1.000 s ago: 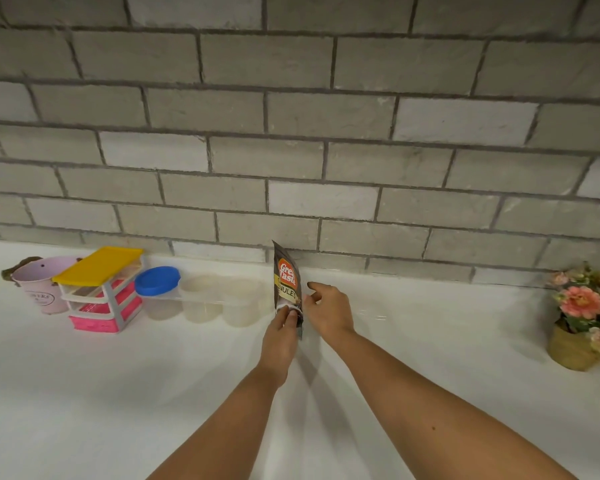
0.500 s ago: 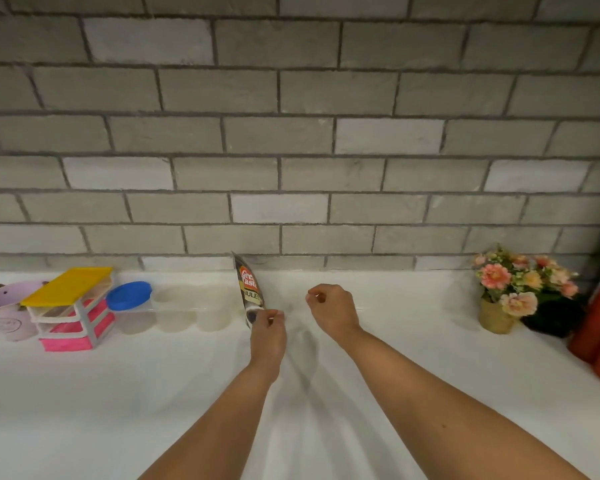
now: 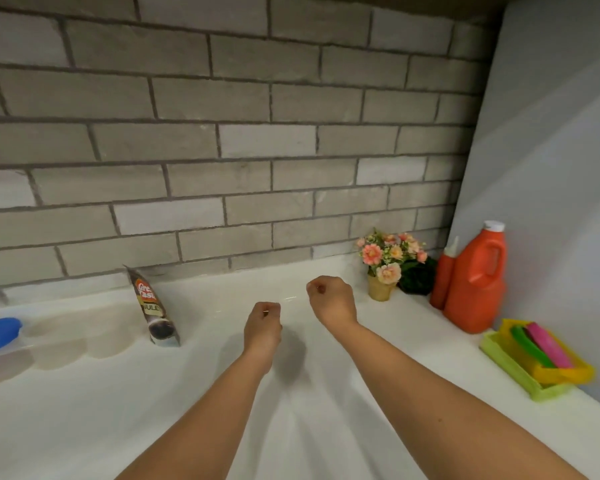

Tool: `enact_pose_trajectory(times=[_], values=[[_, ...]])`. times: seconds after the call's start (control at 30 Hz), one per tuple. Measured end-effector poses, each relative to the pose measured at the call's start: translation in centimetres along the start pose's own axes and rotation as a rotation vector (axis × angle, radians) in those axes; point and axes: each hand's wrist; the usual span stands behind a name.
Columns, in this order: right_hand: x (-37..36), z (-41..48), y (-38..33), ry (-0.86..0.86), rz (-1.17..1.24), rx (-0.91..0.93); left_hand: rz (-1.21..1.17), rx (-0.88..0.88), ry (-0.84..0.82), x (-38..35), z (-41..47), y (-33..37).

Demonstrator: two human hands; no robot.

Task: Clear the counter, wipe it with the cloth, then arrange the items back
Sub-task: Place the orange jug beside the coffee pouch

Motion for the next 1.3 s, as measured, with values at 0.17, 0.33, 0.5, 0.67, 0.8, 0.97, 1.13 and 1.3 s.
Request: enact_pose_trajectory(times=[0.17, 0.33, 0.5, 0.67, 0.8, 0.97, 1.13, 1.3], values=[[6.2, 2.0, 3.6, 0.191, 0.011, -0.034, -0.019, -0.026, -0.108, -6.6, -1.6, 1.2], [12.2, 4.6, 7.9, 0.313, 0.008, -0.037, -0.014, -0.034, -0.210, -14.0, -3.0, 2.1], [17.5, 7.8, 12.8, 0.508, -0.023, -0.032, 0.014, -0.042, -0.281, -21.0, -4.1, 2.2], [21.7, 10.5, 16.5, 0.590, 0.017, -0.183, 0.007, -0.050, -0.290, -25.8, -4.9, 1.9], [23.0, 12.7, 18.3, 0.482, 0.076, -0.261, 0.019, -0.055, -0.263, -27.6, -4.7, 1.4], [22.7, 14.1, 19.3, 0.391, 0.130, -0.260, 0.025, -0.052, -0.226, -28.6, -4.2, 1.2], [22.6, 14.7, 19.2, 0.398, 0.222, -0.257, 0.034, -0.056, -0.203, -28.8, -3.6, 1.0], [22.2, 14.6, 18.9, 0.360, 0.348, -0.262, 0.039, -0.057, -0.202, -28.8, -3.3, 0.4]])
Point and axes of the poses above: each hand's wrist, its own z-axis towards the middle knuckle, its own x-axis out of the back of the hand, y = z × x, and after that the axes turned 3 degrees about y, right-handed
